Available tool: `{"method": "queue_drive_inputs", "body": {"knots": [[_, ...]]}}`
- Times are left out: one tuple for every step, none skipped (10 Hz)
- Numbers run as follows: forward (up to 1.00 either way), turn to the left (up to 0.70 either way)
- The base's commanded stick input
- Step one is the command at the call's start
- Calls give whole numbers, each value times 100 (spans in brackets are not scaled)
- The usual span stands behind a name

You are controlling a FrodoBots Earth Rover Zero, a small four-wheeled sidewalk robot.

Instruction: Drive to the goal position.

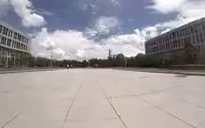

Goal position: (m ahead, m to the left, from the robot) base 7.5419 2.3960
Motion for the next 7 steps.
{"method": "queue_drive_inputs", "body": {"knots": [[70, 0], [70, 0], [70, 0], [70, 0], [70, 0], [70, 0], [70, 0]]}}
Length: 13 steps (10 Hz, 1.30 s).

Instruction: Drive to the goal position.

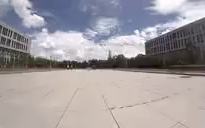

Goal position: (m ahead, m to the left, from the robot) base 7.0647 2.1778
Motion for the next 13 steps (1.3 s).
{"method": "queue_drive_inputs", "body": {"knots": [[70, 0], [70, 0], [70, 0], [70, 0], [70, 0], [70, 0], [70, 0], [70, 0], [70, 0], [70, 0], [70, 0], [70, 0], [70, 0]]}}
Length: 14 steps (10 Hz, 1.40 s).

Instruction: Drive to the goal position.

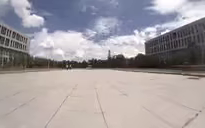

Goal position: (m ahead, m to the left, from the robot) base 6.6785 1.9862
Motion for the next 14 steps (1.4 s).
{"method": "queue_drive_inputs", "body": {"knots": [[70, 0], [70, 0], [70, 0], [70, 0], [70, 0], [70, 0], [70, 0], [70, 0], [70, 0], [70, 0], [70, 0], [70, 0], [70, 0], [12, 21]]}}
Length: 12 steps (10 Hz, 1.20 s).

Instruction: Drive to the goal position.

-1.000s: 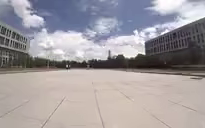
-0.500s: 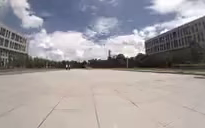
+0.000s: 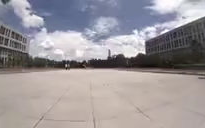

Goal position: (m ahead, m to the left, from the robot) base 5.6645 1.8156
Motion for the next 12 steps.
{"method": "queue_drive_inputs", "body": {"knots": [[0, 0], [0, 0], [0, 0], [0, 0], [0, 0], [0, 0], [0, 0], [0, 0], [0, 0], [31, 0], [70, 0], [70, 0]]}}
